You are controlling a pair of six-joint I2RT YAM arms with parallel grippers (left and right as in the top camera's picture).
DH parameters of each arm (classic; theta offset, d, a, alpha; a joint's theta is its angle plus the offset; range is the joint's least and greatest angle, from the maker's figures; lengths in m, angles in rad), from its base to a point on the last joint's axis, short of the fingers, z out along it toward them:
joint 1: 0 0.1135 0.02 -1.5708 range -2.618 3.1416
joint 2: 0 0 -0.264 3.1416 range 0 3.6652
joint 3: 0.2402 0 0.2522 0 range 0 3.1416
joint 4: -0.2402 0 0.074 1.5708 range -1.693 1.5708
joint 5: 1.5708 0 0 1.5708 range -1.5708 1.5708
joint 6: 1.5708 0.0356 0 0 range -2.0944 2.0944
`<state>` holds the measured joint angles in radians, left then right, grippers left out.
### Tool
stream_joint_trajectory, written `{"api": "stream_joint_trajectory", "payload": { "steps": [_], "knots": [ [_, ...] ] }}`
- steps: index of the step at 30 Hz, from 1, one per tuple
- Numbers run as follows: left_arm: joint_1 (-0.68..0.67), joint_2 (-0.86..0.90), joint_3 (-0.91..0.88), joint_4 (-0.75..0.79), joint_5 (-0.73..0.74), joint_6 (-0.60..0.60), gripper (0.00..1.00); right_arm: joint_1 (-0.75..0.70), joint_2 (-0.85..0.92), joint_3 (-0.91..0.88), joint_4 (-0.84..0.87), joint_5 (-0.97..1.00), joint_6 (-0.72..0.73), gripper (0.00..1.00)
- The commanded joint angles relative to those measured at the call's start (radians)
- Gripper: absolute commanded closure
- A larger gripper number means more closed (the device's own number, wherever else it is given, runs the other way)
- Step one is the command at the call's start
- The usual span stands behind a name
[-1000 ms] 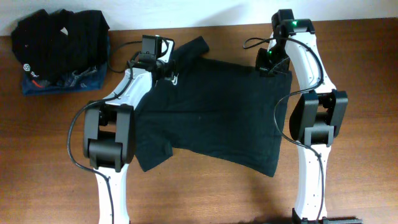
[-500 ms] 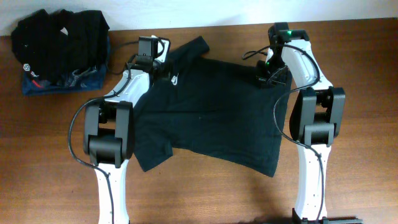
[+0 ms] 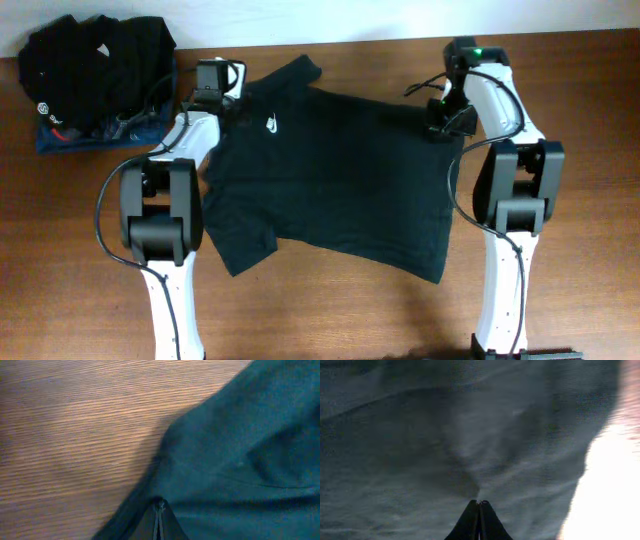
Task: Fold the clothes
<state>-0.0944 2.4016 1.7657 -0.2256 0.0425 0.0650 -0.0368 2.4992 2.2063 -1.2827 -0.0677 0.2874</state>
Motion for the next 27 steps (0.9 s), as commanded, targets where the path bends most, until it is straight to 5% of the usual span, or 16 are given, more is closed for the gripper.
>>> {"api": "stream_joint_trajectory", "payload": {
  "steps": [1,8,9,11,12,17,21,27],
  "knots": [
    [0.035,0.043,0.004,-0.010,-0.043,0.020,0.90,-0.026,-0.020,-0.007,-0.003,0.021,0.000,0.95],
    [0.040,0.043,0.005,0.005,-0.070,0.047,0.80,-0.030,-0.020,-0.007,0.018,0.082,0.000,0.95],
    [0.040,0.043,0.005,0.005,-0.074,0.047,0.50,-0.031,-0.020,-0.007,0.022,0.084,0.000,0.95],
    [0.040,0.037,0.005,0.003,-0.074,0.047,0.05,-0.030,-0.020,-0.007,0.035,0.080,0.000,0.96],
    [0.040,0.031,0.005,0.001,-0.074,0.047,0.01,-0.030,-0.021,-0.006,0.038,0.080,0.000,0.96],
    [0.040,-0.088,0.036,-0.074,-0.073,0.046,0.01,-0.035,-0.053,0.098,-0.010,0.080,0.001,0.96],
    [0.038,-0.280,0.064,-0.227,-0.073,0.046,0.01,-0.037,-0.089,0.316,-0.193,0.080,0.001,0.85],
    [-0.016,-0.556,0.064,-0.632,-0.065,0.045,0.03,-0.013,-0.164,0.484,-0.417,-0.050,-0.064,0.96]
  ]
}}
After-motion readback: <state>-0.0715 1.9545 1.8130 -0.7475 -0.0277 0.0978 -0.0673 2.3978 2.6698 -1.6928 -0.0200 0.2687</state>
